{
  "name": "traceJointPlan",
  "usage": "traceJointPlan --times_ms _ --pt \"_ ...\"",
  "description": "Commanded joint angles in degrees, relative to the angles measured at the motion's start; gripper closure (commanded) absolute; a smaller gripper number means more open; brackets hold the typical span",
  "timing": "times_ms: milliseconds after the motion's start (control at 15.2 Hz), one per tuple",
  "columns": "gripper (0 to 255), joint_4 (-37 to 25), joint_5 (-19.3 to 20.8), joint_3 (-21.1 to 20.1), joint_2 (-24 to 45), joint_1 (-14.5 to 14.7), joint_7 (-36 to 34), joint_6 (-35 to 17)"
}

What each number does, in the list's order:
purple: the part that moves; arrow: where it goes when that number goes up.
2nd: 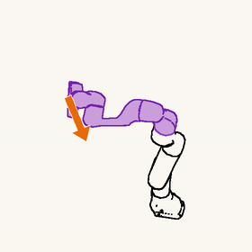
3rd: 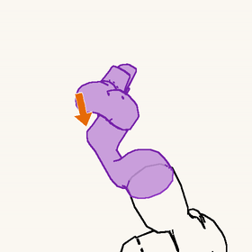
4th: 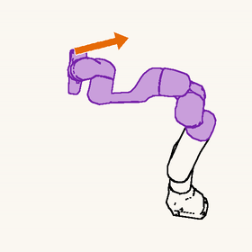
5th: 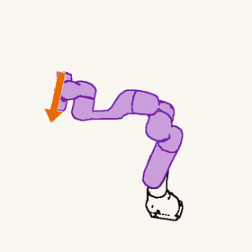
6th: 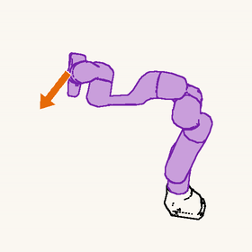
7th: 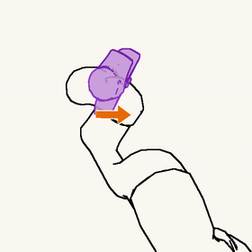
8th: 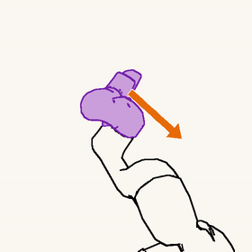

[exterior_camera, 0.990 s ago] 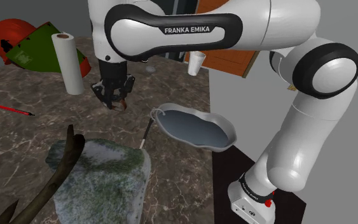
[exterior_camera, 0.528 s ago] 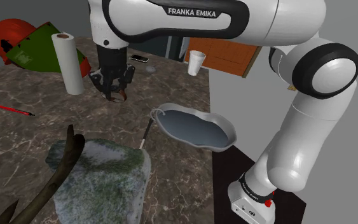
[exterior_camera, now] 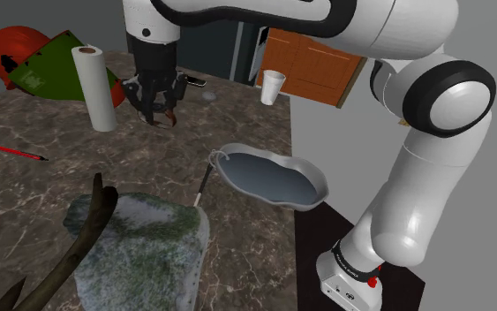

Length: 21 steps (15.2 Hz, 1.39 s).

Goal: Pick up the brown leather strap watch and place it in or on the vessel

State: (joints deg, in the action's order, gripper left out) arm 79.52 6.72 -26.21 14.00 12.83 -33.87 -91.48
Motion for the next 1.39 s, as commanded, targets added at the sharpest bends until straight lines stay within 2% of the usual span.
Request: traceJointPlan --times_ms 0,660,990,1320 --pt "255 -2.4 0.3 -0.1 0.6 0.3 -0.1 2.0" --pt "255 -14.7 1.9 -0.3 4.1 2.3 -0.5 10.9" --pt "255 5.1 -5.1 0.3 -11.8 -3.0 2.9 5.6" --pt "255 19.0 -10.6 2.8 -25.4 -4.5 7.1 4.0"
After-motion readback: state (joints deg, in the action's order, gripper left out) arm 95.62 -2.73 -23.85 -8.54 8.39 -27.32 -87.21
